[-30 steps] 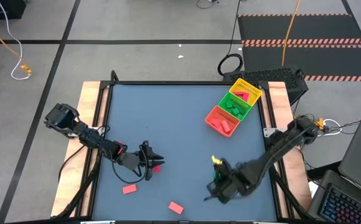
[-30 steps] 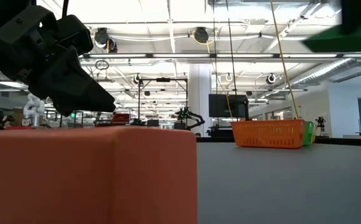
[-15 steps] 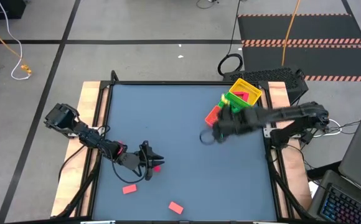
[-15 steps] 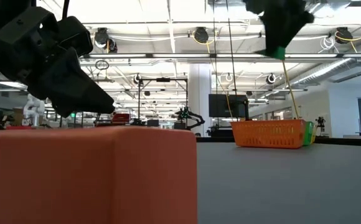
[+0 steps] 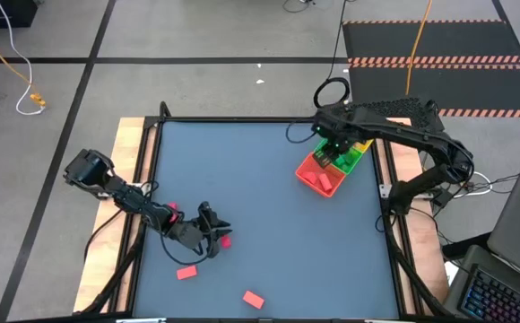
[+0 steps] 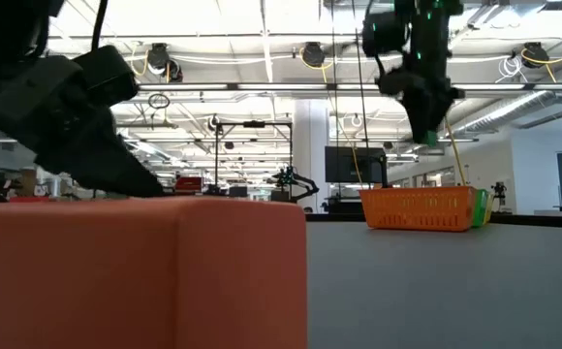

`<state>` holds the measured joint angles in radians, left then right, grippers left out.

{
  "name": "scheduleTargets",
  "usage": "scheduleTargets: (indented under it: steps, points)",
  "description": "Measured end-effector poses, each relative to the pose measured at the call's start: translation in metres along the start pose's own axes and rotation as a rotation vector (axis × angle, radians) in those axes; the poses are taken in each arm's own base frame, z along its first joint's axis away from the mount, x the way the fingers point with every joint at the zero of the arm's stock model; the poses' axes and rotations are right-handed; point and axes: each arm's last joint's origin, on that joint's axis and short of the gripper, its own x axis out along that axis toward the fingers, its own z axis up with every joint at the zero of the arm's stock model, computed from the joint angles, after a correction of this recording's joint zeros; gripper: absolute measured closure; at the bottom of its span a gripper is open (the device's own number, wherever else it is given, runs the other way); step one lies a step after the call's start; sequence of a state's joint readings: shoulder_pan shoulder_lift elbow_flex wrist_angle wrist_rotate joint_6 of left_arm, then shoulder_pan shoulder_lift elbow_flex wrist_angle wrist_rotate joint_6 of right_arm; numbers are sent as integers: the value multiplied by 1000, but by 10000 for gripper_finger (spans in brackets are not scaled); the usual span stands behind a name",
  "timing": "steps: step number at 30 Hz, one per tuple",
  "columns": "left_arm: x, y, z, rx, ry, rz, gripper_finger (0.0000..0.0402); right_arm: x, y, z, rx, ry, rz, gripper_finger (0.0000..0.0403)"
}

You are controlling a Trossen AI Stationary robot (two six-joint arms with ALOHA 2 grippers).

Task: Sort & place blocks by color
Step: Put the green block into the green bin

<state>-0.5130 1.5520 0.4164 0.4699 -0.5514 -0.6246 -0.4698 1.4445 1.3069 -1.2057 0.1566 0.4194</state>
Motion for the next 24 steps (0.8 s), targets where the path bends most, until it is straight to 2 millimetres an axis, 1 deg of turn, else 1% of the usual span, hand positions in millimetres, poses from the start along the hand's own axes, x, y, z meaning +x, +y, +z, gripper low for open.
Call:
scheduleTargets:
  steps: [5,9,13,18,24]
  points:
    - [9,11,13,20,-55,35,302,27,-16,-4,25,69,-5,282]
    - [17,22,29,26,-98,-2,302,47,-20,-12,27,107,-18,282]
    - [23,34,44,21,-137,-62,302,62,-20,-22,3,149,-25,282]
    - [28,49,51,6,-142,-37,302,67,-22,-26,-32,137,-34,276]
    - [32,60,47,11,-79,20,302,62,-26,-22,-29,67,-14,277]
